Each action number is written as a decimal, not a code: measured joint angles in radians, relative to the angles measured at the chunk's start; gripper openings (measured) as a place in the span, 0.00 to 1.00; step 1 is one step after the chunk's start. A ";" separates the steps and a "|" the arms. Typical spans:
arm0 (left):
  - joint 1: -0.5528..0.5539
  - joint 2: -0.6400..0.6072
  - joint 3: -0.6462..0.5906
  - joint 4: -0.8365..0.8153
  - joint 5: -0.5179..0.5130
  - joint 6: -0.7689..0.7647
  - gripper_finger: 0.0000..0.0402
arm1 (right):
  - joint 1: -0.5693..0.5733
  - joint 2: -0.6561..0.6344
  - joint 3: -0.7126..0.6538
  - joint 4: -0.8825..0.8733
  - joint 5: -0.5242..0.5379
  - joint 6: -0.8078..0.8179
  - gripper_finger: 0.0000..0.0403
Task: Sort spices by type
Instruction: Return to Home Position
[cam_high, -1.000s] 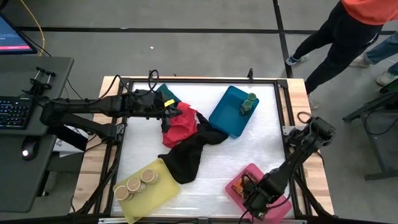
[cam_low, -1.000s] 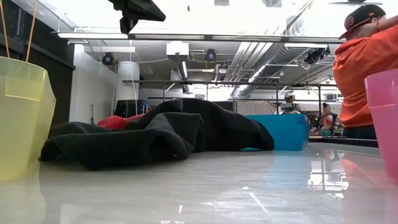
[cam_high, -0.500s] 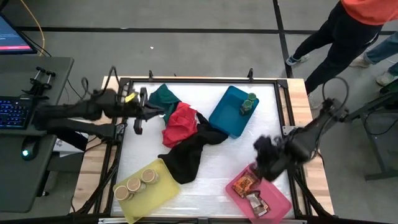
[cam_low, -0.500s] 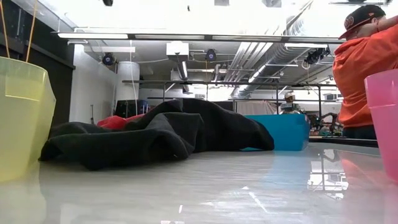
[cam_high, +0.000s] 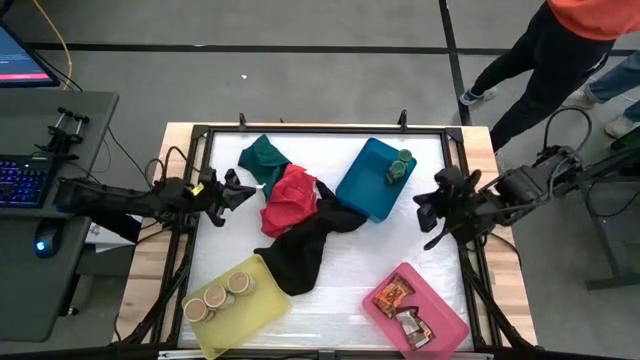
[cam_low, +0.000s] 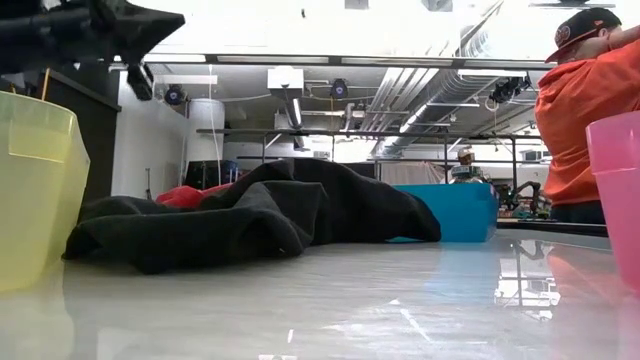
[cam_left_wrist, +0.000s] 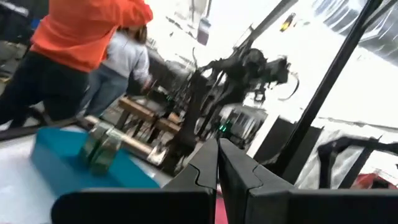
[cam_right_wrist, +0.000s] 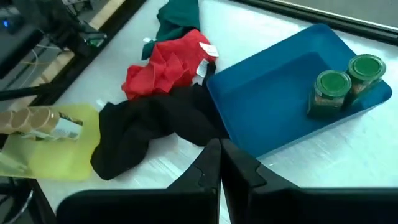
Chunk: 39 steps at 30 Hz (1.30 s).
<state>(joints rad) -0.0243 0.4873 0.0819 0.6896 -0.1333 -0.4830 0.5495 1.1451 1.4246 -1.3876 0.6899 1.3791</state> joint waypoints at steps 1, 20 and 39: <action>0.003 -0.018 -0.006 -0.034 0.000 0.010 0.00 | 0.000 -0.007 0.000 0.000 0.009 0.000 0.01; 0.070 -0.209 -0.070 -0.326 0.037 -0.160 0.00 | 0.119 -0.293 -0.494 0.540 -0.188 -0.182 0.00; 0.070 -0.208 -0.070 -0.328 0.036 -0.133 0.00 | -0.605 -1.011 -1.237 1.350 -0.721 -0.895 0.00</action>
<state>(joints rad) 0.0456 0.2794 0.0120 0.3618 -0.0971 -0.6163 -0.0556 0.1344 0.1873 -0.0376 -0.0309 0.4838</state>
